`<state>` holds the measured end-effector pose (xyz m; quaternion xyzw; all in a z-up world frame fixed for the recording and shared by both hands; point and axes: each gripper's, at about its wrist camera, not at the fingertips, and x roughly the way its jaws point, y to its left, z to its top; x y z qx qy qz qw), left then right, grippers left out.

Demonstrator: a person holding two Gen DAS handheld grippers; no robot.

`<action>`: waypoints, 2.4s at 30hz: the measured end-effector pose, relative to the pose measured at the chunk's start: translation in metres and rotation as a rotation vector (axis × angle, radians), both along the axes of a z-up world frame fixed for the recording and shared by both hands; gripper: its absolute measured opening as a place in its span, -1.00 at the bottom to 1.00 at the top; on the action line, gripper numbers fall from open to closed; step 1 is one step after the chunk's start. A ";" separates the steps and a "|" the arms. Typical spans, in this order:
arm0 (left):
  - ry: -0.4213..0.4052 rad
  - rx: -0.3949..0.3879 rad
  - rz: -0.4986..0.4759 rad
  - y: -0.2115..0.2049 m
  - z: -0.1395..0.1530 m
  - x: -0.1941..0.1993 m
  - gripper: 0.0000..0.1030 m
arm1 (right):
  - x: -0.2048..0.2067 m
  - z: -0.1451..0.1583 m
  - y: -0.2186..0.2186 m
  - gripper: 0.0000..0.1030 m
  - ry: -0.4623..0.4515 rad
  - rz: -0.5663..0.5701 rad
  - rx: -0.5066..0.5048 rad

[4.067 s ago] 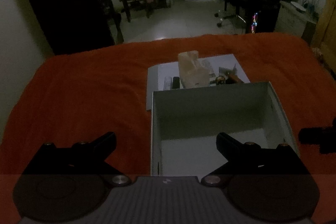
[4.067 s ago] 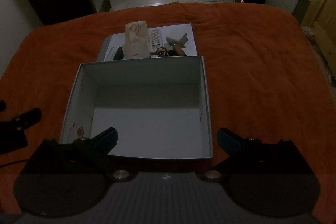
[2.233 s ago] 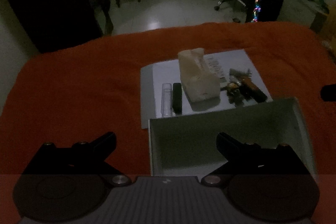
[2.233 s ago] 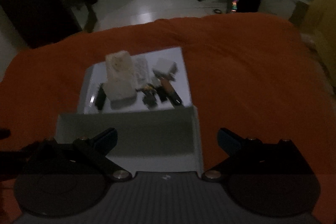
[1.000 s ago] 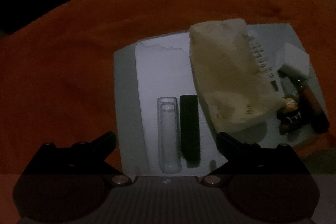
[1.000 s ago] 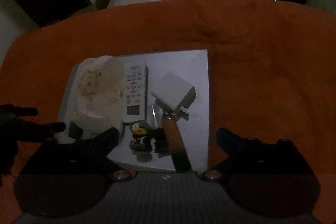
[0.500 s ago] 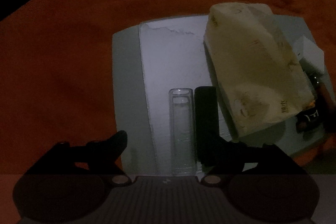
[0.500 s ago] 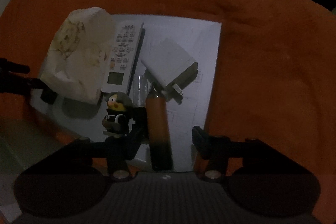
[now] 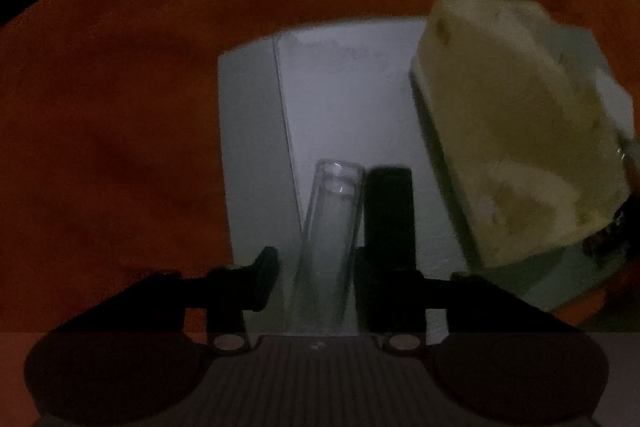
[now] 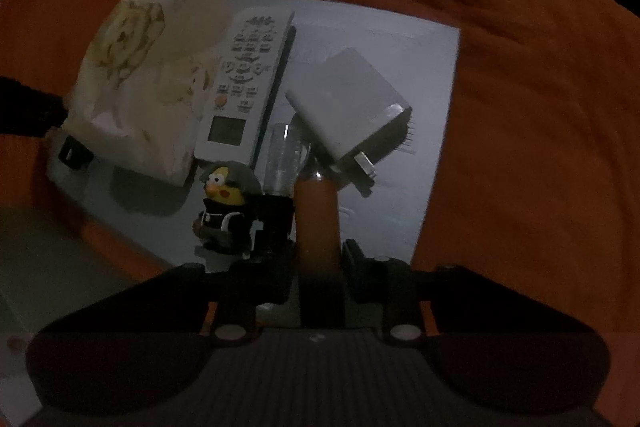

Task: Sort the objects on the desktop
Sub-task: 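Grasp the orange-brown bottle with the right tool while the left tool grasps the clear glass tube, then lift both held items and carry them back over the white box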

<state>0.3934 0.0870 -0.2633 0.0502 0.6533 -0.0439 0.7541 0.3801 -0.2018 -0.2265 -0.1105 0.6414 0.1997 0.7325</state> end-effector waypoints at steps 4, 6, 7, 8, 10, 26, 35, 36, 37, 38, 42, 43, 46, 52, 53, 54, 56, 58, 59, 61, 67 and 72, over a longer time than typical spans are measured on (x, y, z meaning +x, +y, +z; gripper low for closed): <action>0.004 -0.020 0.009 0.000 -0.001 0.004 -0.33 | 0.004 -0.005 0.003 -0.45 0.006 0.009 -0.013; 0.011 -0.010 0.009 -0.002 -0.002 0.006 -0.33 | 0.006 -0.007 0.005 -0.44 0.011 0.013 -0.022; 0.006 -0.011 0.013 -0.003 -0.002 0.007 -0.31 | 0.006 -0.008 0.006 -0.44 0.012 0.017 -0.028; -0.003 -0.012 0.028 -0.003 -0.002 0.007 -0.27 | 0.006 -0.009 0.007 -0.45 0.013 0.020 -0.034; 0.004 -0.007 0.035 -0.002 -0.003 0.008 -0.26 | 0.006 -0.011 0.010 -0.45 0.014 0.027 -0.051; -0.109 -0.083 0.043 -0.003 0.047 -0.009 -0.52 | -0.003 0.013 0.006 -0.47 -0.048 -0.029 -0.016; -0.165 -0.142 0.022 -0.017 0.102 -0.039 -0.52 | -0.023 0.077 0.006 -0.47 -0.140 -0.080 0.060; -0.173 -0.152 0.024 -0.017 0.108 -0.043 -0.52 | -0.027 0.085 0.006 -0.47 -0.152 -0.080 0.067; -0.182 -0.164 0.027 -0.018 0.115 -0.048 -0.52 | -0.032 0.094 0.007 -0.47 -0.163 -0.080 0.074; -0.190 -0.173 0.028 -0.019 0.122 -0.053 -0.52 | -0.037 0.103 0.007 -0.47 -0.177 -0.080 0.084; -0.214 -0.201 0.033 -0.027 0.152 -0.080 -0.52 | -0.061 0.137 0.009 -0.47 -0.219 -0.075 0.116; -0.219 -0.208 0.031 -0.030 0.158 -0.088 -0.52 | -0.068 0.146 0.009 -0.47 -0.228 -0.072 0.124; -0.231 -0.213 0.010 -0.040 0.168 -0.110 -0.52 | -0.093 0.166 0.013 -0.47 -0.245 -0.067 0.152; -0.234 -0.217 0.001 -0.059 0.167 -0.160 -0.52 | -0.139 0.182 0.022 -0.47 -0.200 -0.068 0.218; -0.233 -0.221 0.011 -0.060 0.165 -0.167 -0.52 | -0.144 0.180 0.023 -0.47 -0.181 -0.076 0.229; -0.233 -0.225 0.020 -0.062 0.164 -0.174 -0.52 | -0.150 0.179 0.024 -0.47 -0.163 -0.085 0.240; -0.236 -0.225 0.041 -0.066 0.161 -0.186 -0.52 | -0.160 0.174 0.026 -0.47 -0.147 -0.098 0.238; -0.247 -0.213 0.047 -0.071 0.158 -0.196 -0.52 | -0.169 0.169 0.027 -0.47 -0.134 -0.112 0.234; -0.249 -0.207 0.047 -0.074 0.156 -0.201 -0.52 | -0.172 0.165 0.028 -0.47 -0.129 -0.120 0.233; -0.245 -0.200 0.044 -0.081 0.152 -0.206 -0.52 | -0.178 0.156 0.030 -0.47 -0.108 -0.136 0.228; -0.244 -0.168 0.003 -0.103 0.134 -0.220 -0.52 | -0.193 0.127 0.033 -0.47 -0.051 -0.135 0.188; -0.229 -0.146 -0.022 -0.115 0.114 -0.231 -0.52 | -0.197 0.105 0.029 -0.47 -0.020 -0.133 0.145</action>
